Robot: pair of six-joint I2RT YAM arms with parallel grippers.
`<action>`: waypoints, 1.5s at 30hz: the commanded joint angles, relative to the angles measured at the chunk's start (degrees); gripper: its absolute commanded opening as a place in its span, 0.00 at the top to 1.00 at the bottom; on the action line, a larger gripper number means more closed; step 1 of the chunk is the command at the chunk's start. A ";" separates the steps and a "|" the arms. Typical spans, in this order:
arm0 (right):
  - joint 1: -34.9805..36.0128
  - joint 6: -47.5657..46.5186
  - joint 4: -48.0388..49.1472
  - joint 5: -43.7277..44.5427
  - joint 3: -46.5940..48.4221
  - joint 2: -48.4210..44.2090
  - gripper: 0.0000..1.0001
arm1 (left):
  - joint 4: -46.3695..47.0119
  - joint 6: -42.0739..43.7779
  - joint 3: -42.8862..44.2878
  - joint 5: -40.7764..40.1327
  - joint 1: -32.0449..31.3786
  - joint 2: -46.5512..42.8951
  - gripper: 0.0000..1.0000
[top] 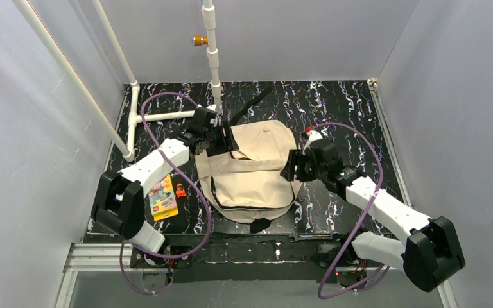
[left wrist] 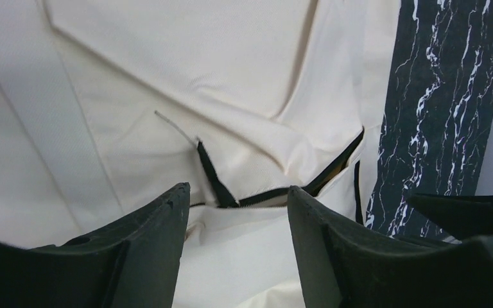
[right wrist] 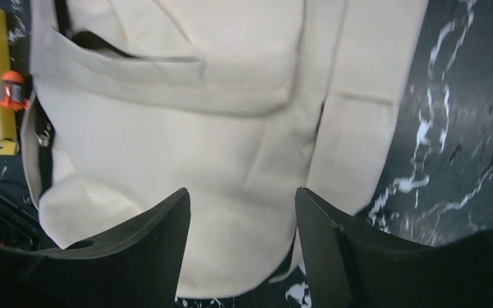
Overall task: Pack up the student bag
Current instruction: Adjust the student bag at the center of the board, then unzip the student bag at the center of the board.
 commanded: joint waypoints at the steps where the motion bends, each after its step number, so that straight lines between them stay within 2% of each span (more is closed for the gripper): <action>1: 0.03 -4.90 2.38 -1.86 7.28 5.00 0.31 | -2.73 2.52 4.78 1.22 -0.05 4.53 0.50; 6: 0.11 -1.17 10.88 -9.16 7.02 11.96 0.39 | -4.04 3.31 8.28 0.79 -0.13 8.07 0.62; 10: 0.11 -0.14 14.39 -8.74 3.97 13.88 0.44 | -4.59 3.69 9.11 0.35 -0.44 9.52 0.64; 13: 0.10 0.41 14.29 -7.08 0.91 13.45 0.50 | -6.04 3.69 9.26 0.23 -0.49 10.68 0.70; 14: 0.05 0.53 14.14 -6.11 -0.02 12.80 0.51 | -6.82 3.81 9.31 0.18 -0.61 10.35 0.69; 16: 0.05 0.27 14.14 -4.48 -1.53 11.41 0.51 | -6.59 4.20 7.87 -0.47 -1.11 8.42 0.55; 17: 0.04 0.10 14.04 -3.94 -1.96 10.99 0.50 | -6.18 4.27 6.95 -0.96 -1.32 7.26 0.51; 20: 0.03 -0.26 13.51 -3.65 -2.52 11.14 0.50 | -5.03 4.51 5.35 -1.17 -1.37 6.53 0.49; 25: 0.03 0.24 14.69 -4.82 -3.28 12.89 0.52 | -4.09 3.47 6.78 2.25 -1.43 10.35 0.59; 28: 0.03 1.25 15.36 -4.83 -4.32 13.32 0.55 | -4.32 3.78 7.50 1.53 -1.80 11.30 0.71; 32: 0.03 5.41 16.50 -2.57 -8.53 11.24 0.71 | -7.21 5.02 8.35 -2.58 -1.83 9.74 0.85; 33: 0.03 6.66 16.72 -1.68 -9.58 10.74 0.76 | -7.96 5.52 8.71 -3.95 -1.81 9.47 0.90; 34: 0.03 7.91 17.20 -0.97 -10.75 10.45 0.81 | -8.90 6.05 9.24 -5.30 -1.81 9.32 1.00; 38: 0.03 12.25 17.26 0.43 -13.39 10.36 0.98 | -12.42 6.78 10.86 -13.52 -1.72 8.59 1.00; 45: -0.17 19.56 15.72 5.88 -16.26 12.57 0.99 | -12.53 4.68 6.41 -24.20 -1.55 2.83 1.00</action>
